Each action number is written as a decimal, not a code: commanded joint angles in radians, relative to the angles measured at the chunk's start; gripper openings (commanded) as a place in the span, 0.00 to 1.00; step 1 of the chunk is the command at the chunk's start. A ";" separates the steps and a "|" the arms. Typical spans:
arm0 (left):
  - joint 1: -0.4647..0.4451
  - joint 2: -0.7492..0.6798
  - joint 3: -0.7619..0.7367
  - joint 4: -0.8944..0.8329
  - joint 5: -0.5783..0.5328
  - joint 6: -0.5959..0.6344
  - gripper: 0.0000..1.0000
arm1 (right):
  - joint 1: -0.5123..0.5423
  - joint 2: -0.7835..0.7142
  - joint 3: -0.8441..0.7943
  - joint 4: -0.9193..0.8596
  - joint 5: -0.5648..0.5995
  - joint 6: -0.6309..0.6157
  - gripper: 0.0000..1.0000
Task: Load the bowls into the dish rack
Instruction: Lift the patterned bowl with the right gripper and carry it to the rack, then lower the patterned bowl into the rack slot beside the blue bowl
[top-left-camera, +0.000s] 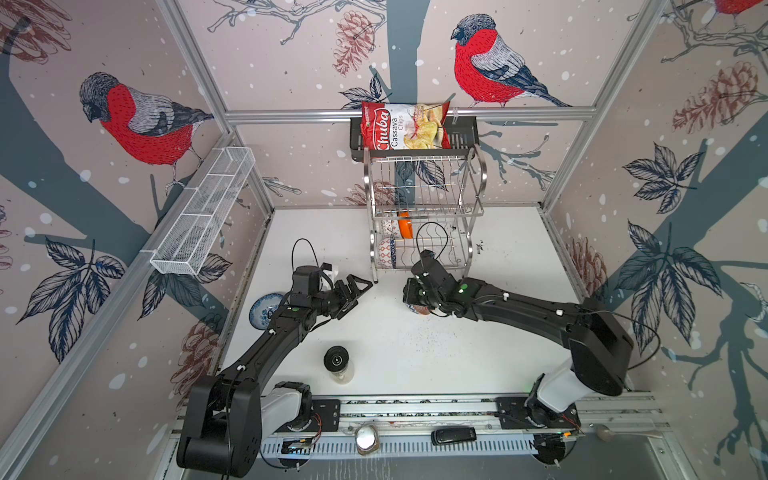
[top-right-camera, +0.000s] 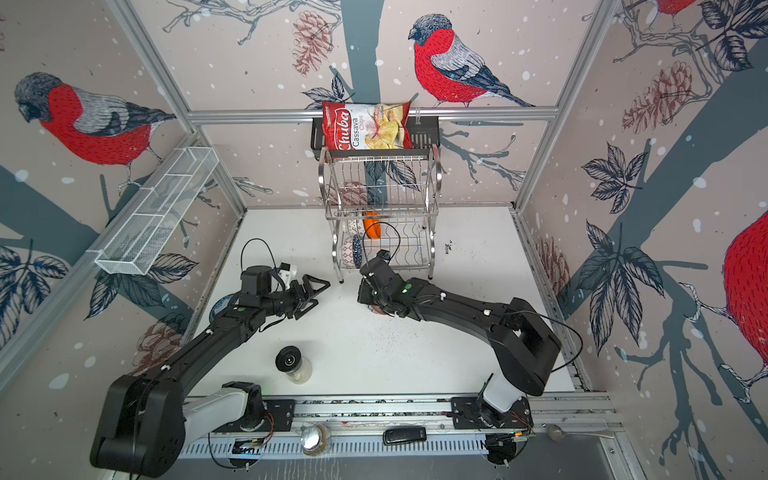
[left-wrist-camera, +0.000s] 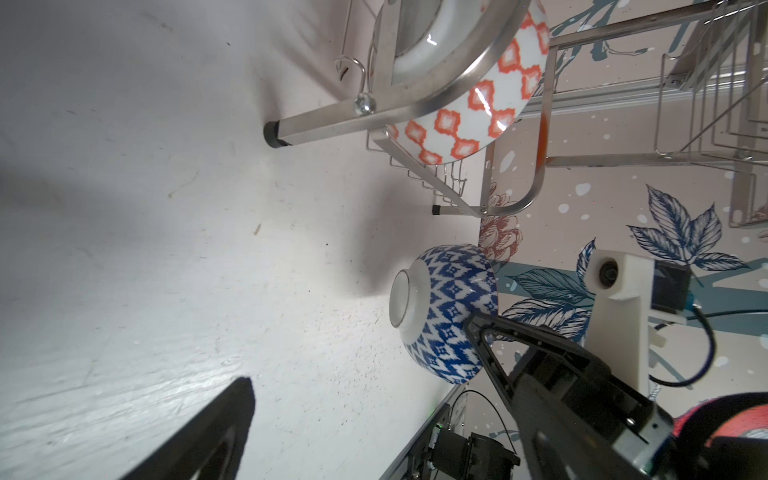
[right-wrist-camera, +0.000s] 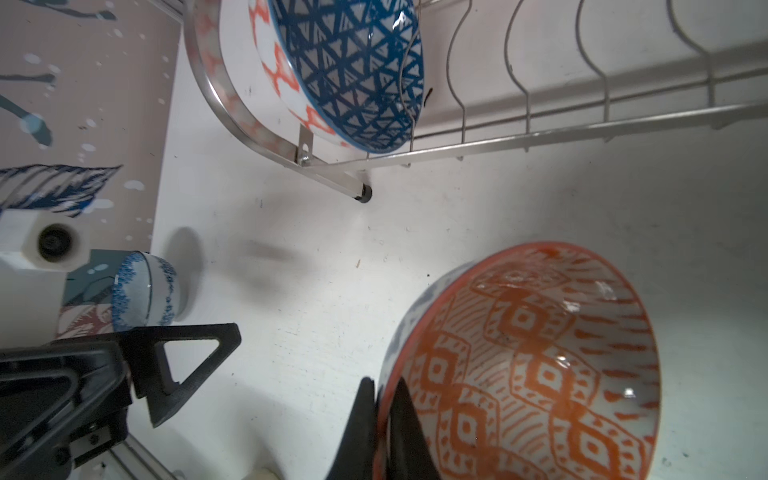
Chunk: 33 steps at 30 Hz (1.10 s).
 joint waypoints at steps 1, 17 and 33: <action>-0.008 -0.004 -0.008 0.119 0.032 -0.047 0.98 | -0.029 -0.058 -0.051 0.234 -0.062 0.008 0.01; -0.075 0.075 0.101 0.115 0.069 -0.009 0.97 | -0.188 -0.137 -0.139 0.501 -0.171 -0.079 0.00; -0.113 0.100 0.128 0.078 0.037 -0.009 0.97 | -0.332 -0.055 -0.234 0.875 -0.362 -0.039 0.00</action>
